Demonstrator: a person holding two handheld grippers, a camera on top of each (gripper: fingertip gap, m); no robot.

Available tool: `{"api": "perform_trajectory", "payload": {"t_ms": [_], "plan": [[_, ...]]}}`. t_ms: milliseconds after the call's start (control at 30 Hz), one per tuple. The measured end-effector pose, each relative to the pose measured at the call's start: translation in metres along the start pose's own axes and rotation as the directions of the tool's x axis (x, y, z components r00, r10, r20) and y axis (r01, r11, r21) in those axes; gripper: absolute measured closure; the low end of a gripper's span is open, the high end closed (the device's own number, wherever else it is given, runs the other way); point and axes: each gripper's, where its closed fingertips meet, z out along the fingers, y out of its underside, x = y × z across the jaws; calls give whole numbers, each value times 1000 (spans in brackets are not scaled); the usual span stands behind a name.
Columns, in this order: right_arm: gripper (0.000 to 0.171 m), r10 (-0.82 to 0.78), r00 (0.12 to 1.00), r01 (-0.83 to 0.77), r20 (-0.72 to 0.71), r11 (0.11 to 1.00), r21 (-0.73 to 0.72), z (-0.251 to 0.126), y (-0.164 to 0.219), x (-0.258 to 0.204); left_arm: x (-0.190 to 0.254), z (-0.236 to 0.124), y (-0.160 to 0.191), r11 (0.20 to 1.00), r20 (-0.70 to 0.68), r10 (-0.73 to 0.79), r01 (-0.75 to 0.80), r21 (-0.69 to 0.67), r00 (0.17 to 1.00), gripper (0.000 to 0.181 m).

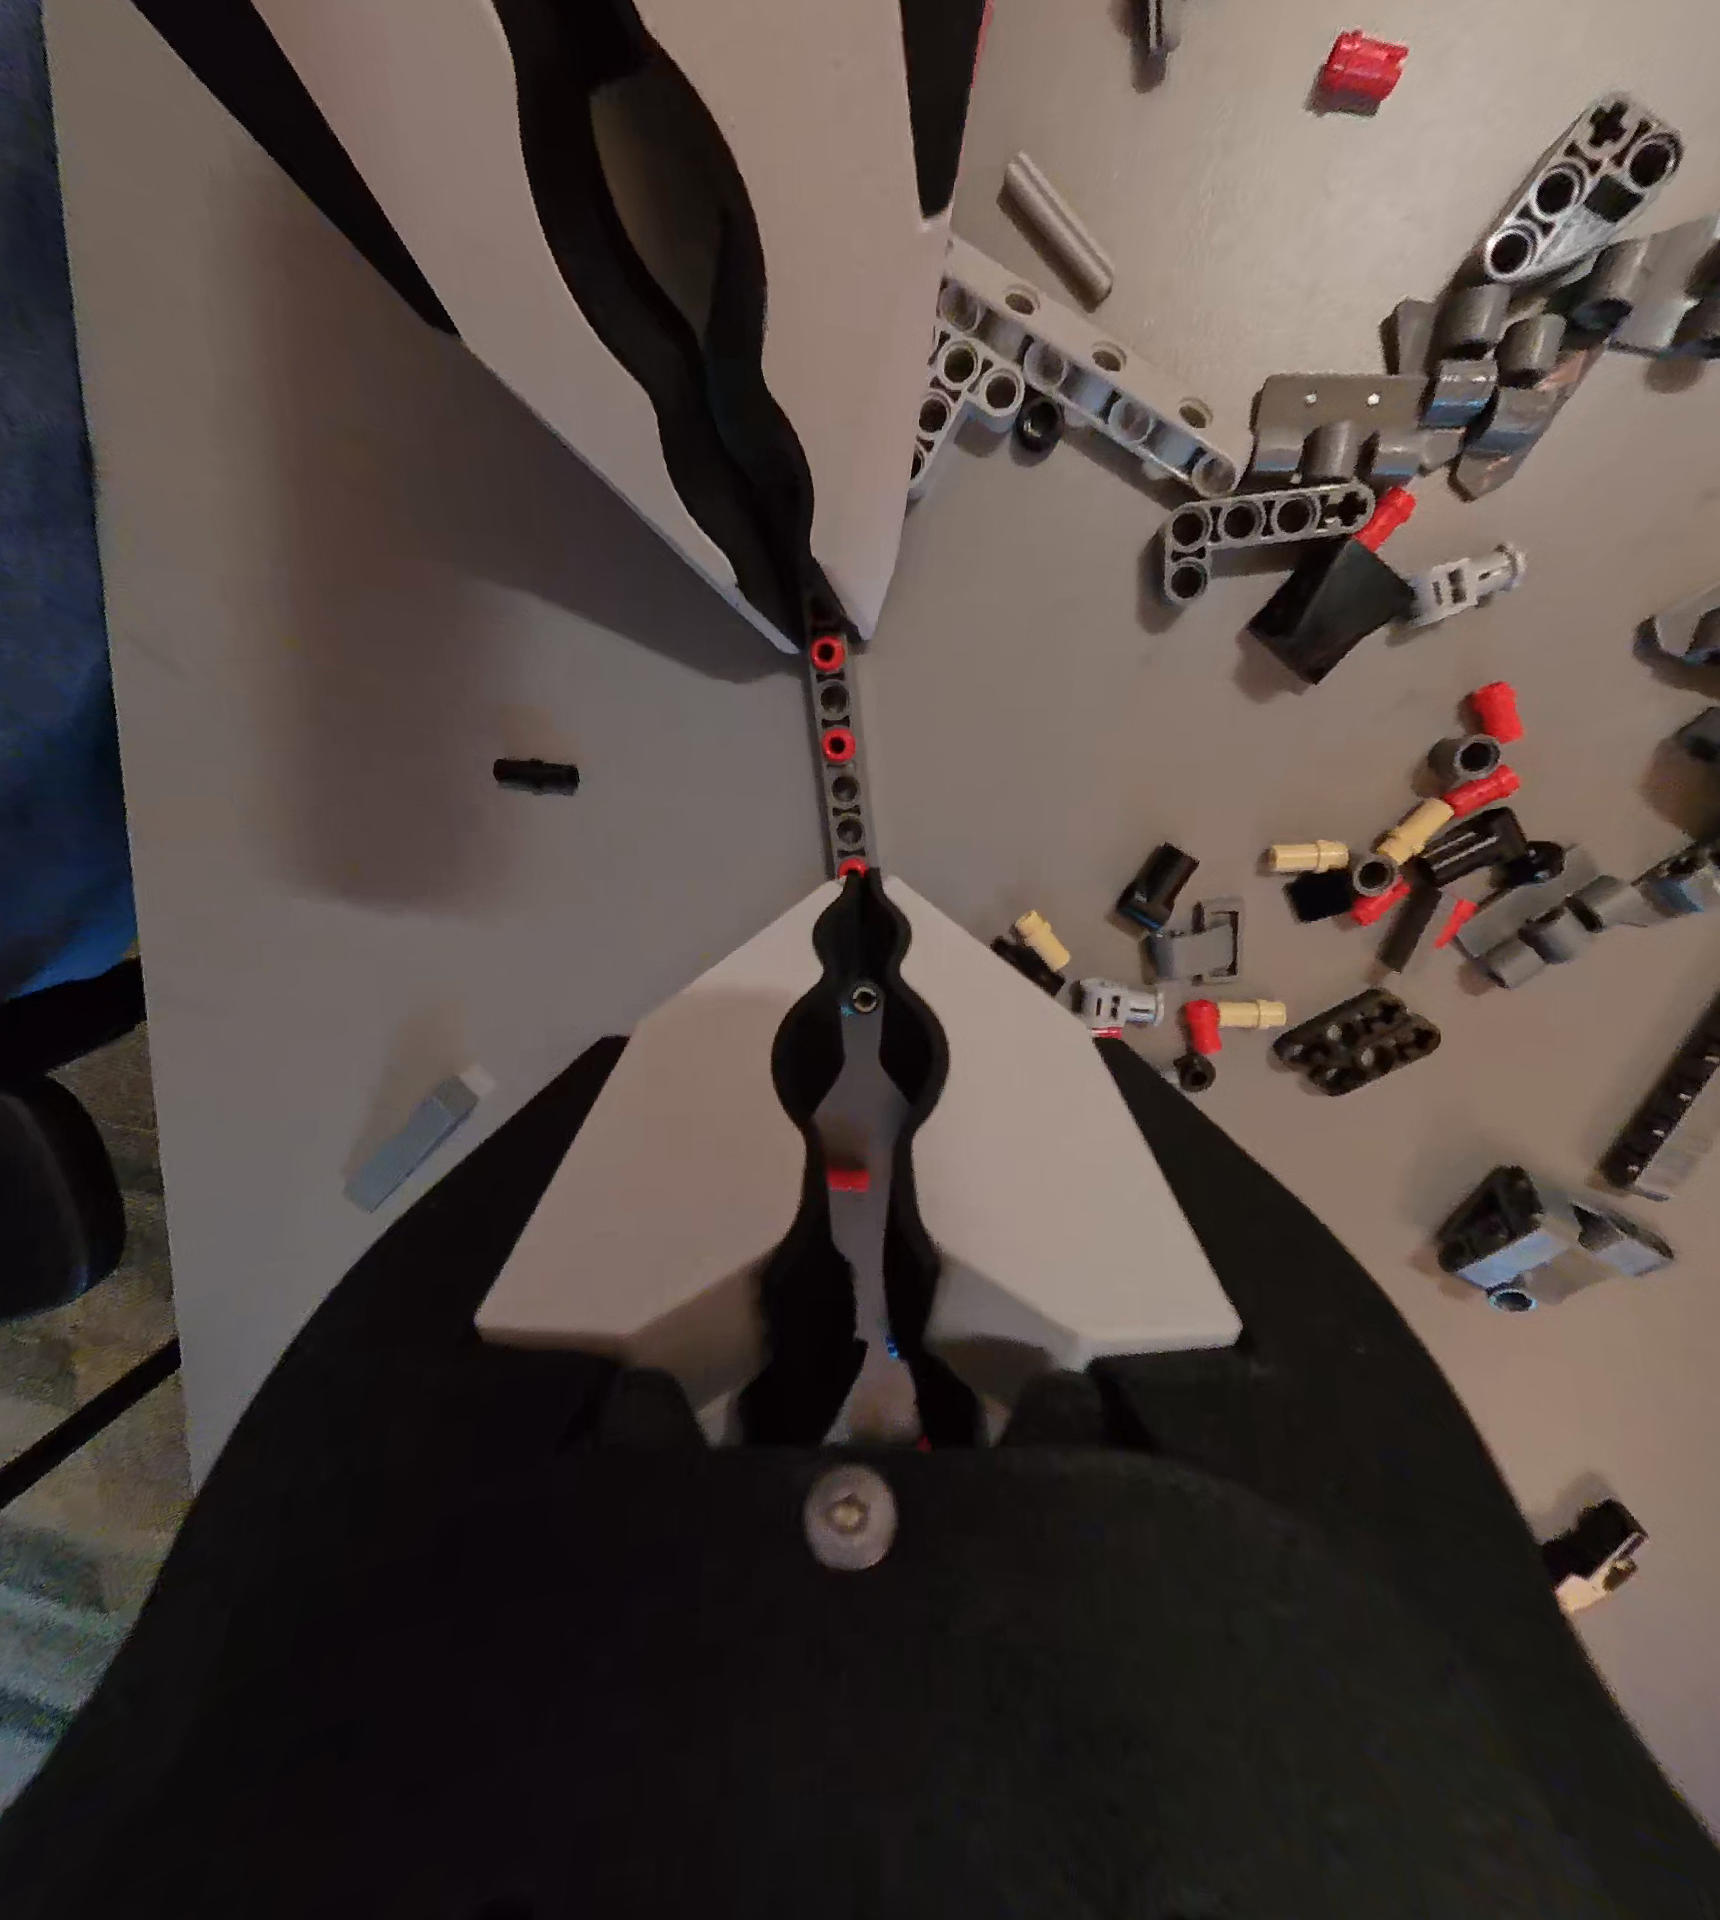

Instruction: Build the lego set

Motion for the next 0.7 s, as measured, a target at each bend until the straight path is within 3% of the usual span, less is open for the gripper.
{"api": "perform_trajectory", "payload": {"t_ms": [167, 300, 433, 700], "plan": [[171, 81, 996, -79, -20, 992, 103, -11, -1, 8, 1, -1, 0, 1000, 7, 13, -13, 0, 1000, 176], [164, 176, 975, -145, -137, 967, 211, -35, 2, 32, 7, -5, 1, 1000, -15, -2, 2, -3, 1000, 170], [159, 235, 943, -193, -235, 963, 189, -29, 21, 51, 6, -16, -3, 1000, -5, -10, 10, 28, 1000, 157], [164, 184, 941, -132, -285, 972, 192, -20, 29, 70, 8, -27, -4, 998, -9, -17, 17, 52, 1000, 160]]}}
